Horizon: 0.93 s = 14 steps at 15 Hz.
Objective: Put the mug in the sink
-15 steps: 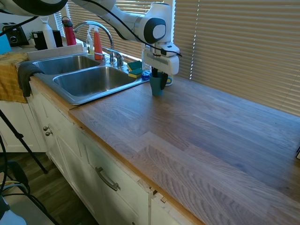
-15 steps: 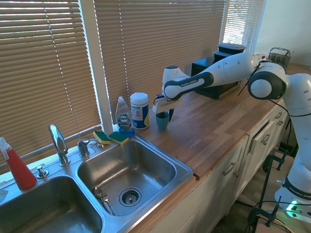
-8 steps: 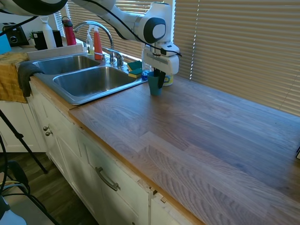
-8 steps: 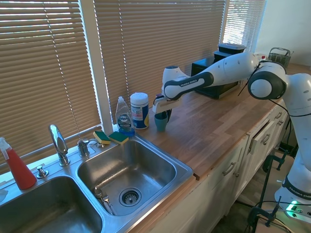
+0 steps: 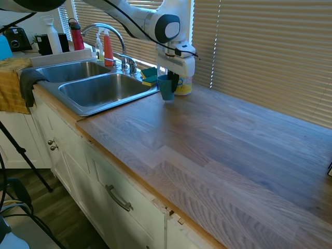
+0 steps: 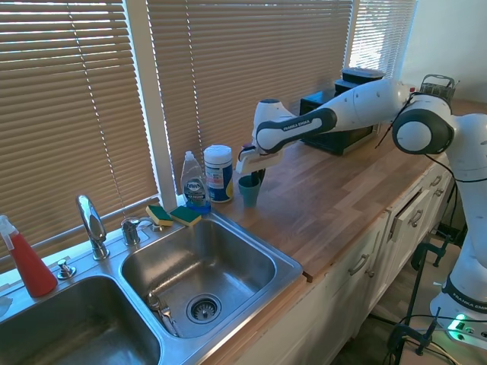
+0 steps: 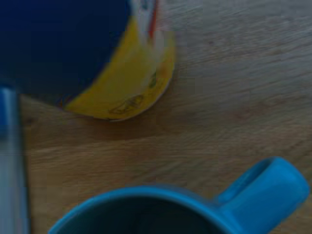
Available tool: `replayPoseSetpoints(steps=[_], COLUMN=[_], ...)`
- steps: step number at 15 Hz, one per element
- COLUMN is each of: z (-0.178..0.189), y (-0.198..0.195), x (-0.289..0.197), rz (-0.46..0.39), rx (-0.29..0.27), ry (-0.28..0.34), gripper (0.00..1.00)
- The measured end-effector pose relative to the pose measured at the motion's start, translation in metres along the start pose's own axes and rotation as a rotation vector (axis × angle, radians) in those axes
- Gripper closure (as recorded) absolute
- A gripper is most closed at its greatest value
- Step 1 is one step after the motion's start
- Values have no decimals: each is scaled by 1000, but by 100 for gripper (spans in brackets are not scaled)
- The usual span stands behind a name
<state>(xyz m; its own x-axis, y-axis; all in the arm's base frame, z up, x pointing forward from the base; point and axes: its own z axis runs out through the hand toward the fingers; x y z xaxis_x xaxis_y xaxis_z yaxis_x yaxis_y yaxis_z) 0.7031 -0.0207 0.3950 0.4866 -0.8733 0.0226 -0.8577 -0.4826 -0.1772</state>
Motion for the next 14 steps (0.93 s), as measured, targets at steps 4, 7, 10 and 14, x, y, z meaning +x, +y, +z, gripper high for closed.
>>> replayPoseSetpoints(steps=[4, 7, 10, 14], z=[-42, -36, -16, 26], y=[-19, -41, -61, -90], x=[-77, -133, -182, -217], rz=[-114, -199, -273, -341], rx=[34, 21, 11, -12], ry=[3, 9, 0, -2], gripper=[100, 100, 100, 100])
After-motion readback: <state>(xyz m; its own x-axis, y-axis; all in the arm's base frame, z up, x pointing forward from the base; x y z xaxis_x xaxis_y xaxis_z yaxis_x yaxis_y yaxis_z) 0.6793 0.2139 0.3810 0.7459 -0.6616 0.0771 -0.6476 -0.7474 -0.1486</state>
